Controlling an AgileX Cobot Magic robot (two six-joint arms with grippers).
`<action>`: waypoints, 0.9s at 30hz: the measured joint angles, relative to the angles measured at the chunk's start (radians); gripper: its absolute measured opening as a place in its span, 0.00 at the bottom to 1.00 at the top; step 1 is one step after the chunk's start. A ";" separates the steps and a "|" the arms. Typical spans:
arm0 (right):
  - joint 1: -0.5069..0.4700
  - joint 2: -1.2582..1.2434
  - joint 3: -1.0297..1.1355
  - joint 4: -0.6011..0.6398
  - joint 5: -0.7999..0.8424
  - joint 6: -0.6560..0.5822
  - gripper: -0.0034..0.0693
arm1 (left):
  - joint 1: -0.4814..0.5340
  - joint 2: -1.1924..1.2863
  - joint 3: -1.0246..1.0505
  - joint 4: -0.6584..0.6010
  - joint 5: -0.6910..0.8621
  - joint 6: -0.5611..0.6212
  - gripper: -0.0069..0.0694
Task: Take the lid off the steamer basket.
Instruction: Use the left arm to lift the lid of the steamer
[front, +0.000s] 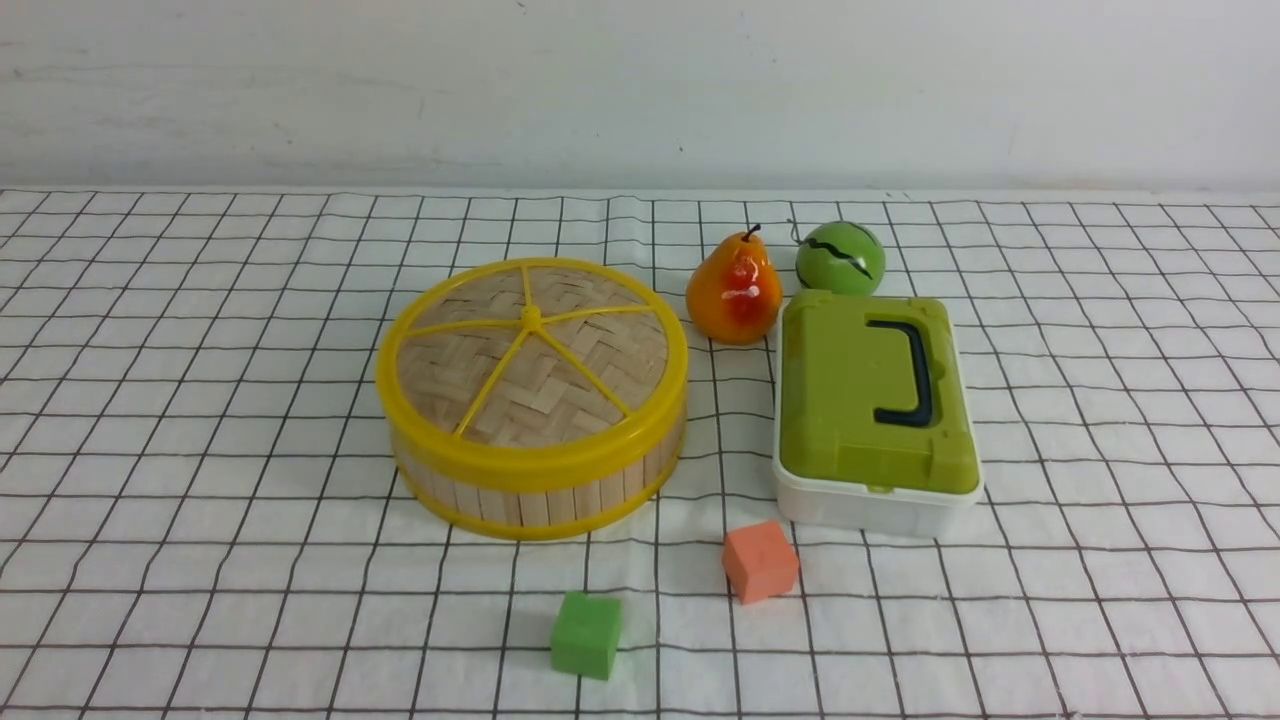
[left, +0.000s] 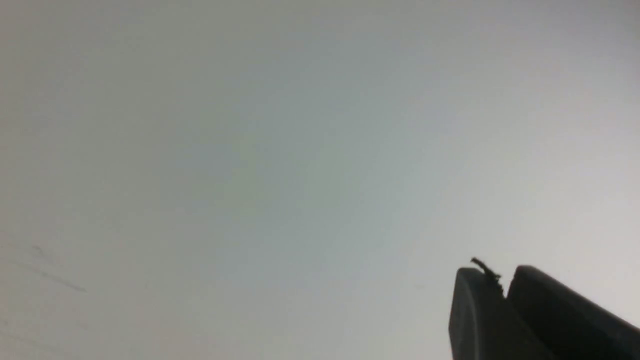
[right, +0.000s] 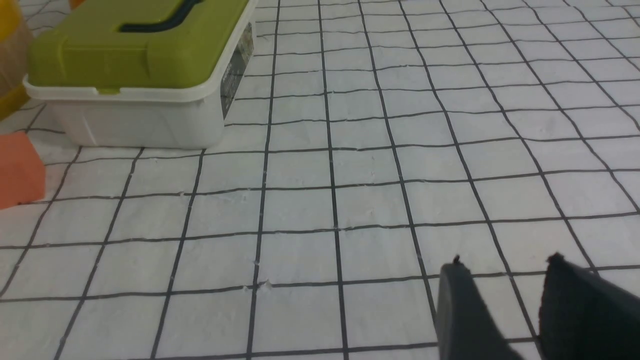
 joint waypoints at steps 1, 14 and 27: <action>0.000 0.000 0.000 0.000 0.000 0.000 0.38 | 0.000 0.000 0.000 0.004 0.000 0.000 0.20; 0.000 0.000 0.000 0.000 0.000 0.000 0.38 | 0.000 0.686 -0.476 0.048 0.761 -0.003 0.22; 0.000 0.000 0.000 0.000 0.000 0.000 0.38 | 0.000 1.295 -0.894 -0.466 1.006 0.478 0.22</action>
